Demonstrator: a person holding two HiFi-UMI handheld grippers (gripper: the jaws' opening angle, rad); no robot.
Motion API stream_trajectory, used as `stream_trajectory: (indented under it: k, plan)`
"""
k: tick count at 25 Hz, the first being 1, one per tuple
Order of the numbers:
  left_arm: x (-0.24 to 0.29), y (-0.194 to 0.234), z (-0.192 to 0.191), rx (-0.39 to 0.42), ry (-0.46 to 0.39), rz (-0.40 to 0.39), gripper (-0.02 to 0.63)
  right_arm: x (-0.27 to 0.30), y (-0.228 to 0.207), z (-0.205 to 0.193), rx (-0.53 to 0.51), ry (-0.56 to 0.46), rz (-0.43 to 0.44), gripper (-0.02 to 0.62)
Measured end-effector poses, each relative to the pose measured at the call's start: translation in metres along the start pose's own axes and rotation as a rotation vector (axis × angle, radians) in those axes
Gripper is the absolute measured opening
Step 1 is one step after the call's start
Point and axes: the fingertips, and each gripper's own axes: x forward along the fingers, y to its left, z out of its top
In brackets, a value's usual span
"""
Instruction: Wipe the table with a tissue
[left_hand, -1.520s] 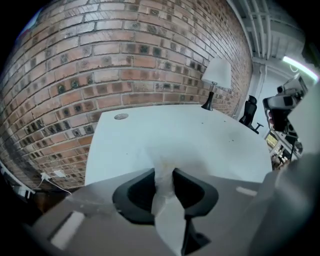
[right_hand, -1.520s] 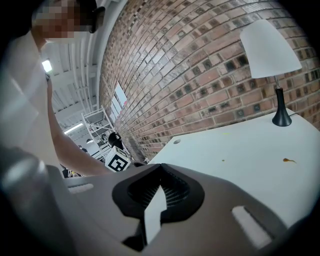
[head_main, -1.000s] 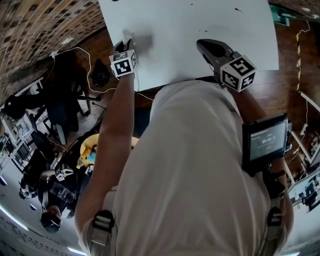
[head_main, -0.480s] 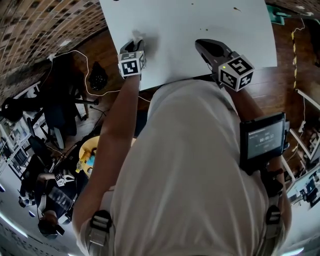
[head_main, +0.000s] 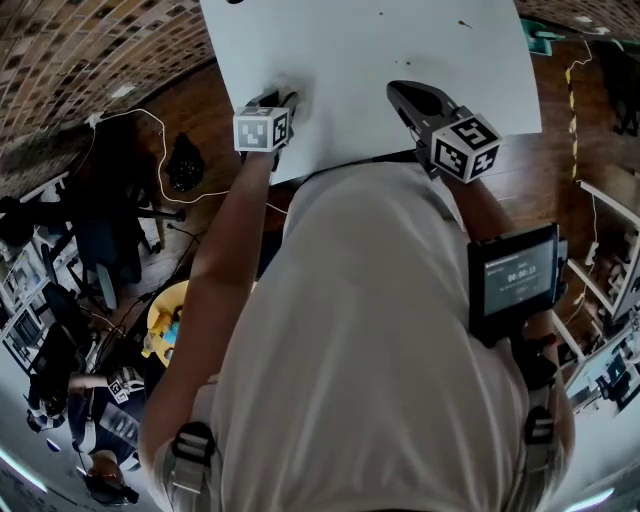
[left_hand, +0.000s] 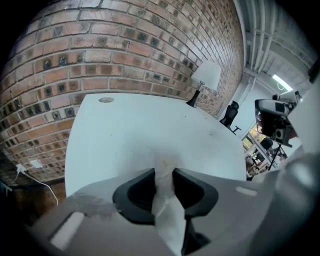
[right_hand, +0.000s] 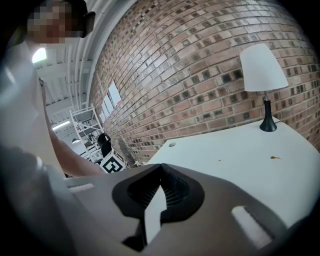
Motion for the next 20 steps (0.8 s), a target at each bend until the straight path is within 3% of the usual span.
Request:
stream_trajectory:
  k: [5,13,20]
  plan:
    - [-0.001,-0.005,-0.007,-0.032,-0.043,-0.056,0.101,-0.005,0.001,0.006,-0.006,-0.022,-0.017,0.008]
    - [-0.013,-0.019,0.008,-0.040,-0.148,-0.027,0.101,-0.014,-0.015,-0.003,0.021,-0.040,-0.013,0.006]
    - [-0.002,-0.051,0.020,-0.021,-0.158,0.017,0.101,-0.034,-0.045,-0.010,0.026,-0.027,-0.006,0.007]
